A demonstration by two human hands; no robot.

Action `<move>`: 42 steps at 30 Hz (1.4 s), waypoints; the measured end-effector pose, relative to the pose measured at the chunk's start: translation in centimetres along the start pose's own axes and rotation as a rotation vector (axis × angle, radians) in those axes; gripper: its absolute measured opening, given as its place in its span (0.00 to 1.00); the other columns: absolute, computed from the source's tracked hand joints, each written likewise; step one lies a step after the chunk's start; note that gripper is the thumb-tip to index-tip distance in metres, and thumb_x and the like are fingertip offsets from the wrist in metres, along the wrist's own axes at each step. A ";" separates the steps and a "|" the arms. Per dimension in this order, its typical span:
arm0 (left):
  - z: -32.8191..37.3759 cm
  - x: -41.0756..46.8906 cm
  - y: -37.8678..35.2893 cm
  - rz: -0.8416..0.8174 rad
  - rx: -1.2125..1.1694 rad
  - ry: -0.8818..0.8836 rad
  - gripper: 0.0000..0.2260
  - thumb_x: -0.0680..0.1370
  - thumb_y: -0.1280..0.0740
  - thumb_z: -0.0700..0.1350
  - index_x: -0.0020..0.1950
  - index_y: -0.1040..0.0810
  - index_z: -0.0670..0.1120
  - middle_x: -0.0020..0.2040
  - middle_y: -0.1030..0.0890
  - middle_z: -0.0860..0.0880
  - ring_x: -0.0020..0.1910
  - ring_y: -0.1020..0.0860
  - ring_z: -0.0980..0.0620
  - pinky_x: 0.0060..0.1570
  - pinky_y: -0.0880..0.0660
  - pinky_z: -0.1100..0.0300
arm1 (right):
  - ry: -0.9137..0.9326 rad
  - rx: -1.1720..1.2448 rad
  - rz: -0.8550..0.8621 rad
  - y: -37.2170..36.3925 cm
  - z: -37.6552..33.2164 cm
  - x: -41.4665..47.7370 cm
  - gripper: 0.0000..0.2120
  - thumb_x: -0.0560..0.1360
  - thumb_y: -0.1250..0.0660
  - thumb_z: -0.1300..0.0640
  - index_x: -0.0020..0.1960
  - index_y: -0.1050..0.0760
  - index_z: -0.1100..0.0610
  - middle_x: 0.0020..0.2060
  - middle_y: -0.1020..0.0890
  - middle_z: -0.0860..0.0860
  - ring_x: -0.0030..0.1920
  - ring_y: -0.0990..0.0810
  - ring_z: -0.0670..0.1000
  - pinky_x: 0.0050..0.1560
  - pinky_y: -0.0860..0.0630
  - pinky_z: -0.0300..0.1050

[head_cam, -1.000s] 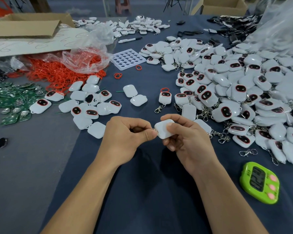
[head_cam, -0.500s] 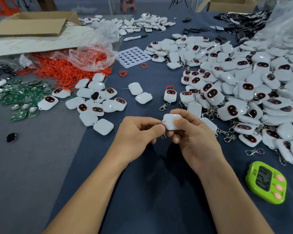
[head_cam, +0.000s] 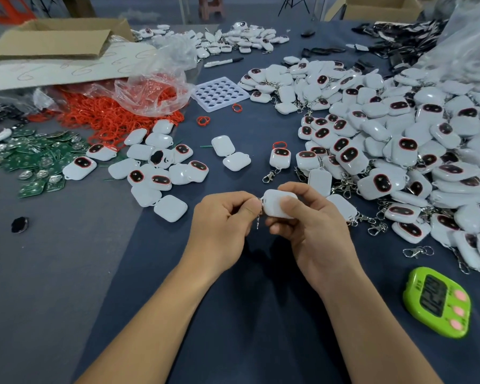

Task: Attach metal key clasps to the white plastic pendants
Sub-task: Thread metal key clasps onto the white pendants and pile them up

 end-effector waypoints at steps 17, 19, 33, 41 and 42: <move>0.7 -0.9 -0.4 -0.003 0.240 -0.083 0.04 0.75 0.33 0.51 0.45 0.19 0.60 0.33 0.24 0.54 0.33 0.27 0.55 0.34 0.31 0.67 | -0.009 0.007 0.046 0.4 -0.3 0.0 0.10 0.81 0.39 0.70 0.50 0.21 0.61 0.39 0.15 0.59 0.28 0.23 0.52 0.26 0.27 0.40; 0.3 -0.8 -0.4 -0.008 0.234 -0.056 0.07 0.74 0.34 0.48 0.45 0.19 0.60 0.31 0.25 0.52 0.31 0.29 0.55 0.32 0.32 0.67 | -0.013 0.005 0.043 0.4 -0.2 0.0 0.10 0.81 0.38 0.70 0.50 0.20 0.60 0.39 0.15 0.58 0.28 0.23 0.52 0.25 0.27 0.40; -1.0 -0.2 -0.8 -0.029 -0.005 0.059 0.09 0.73 0.34 0.56 0.39 0.17 0.55 0.31 0.23 0.51 0.30 0.31 0.59 0.31 0.33 0.65 | -0.035 0.023 0.036 0.4 0.1 0.3 0.09 0.82 0.38 0.69 0.52 0.21 0.61 0.39 0.15 0.59 0.28 0.22 0.53 0.26 0.27 0.40; -0.6 -0.4 0.2 0.042 0.163 0.021 0.11 0.76 0.35 0.50 0.38 0.19 0.46 0.29 0.27 0.48 0.30 0.33 0.53 0.31 0.34 0.61 | 0.003 -0.038 0.037 0.4 0.0 0.1 0.08 0.81 0.37 0.70 0.51 0.21 0.61 0.39 0.15 0.59 0.28 0.23 0.53 0.26 0.27 0.40; -0.2 -0.6 0.3 0.052 0.241 -0.009 0.12 0.76 0.35 0.49 0.36 0.21 0.45 0.28 0.28 0.49 0.30 0.32 0.52 0.32 0.34 0.60 | 0.022 -0.061 0.042 0.3 -0.1 0.1 0.08 0.81 0.36 0.70 0.51 0.20 0.61 0.38 0.15 0.59 0.28 0.23 0.53 0.26 0.27 0.40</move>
Point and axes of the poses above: each hand's wrist, its own x-axis towards the middle knuckle, its own y-axis out of the back of the hand, z = x × y, the point moved 10 cm from there along x, towards the middle knuckle
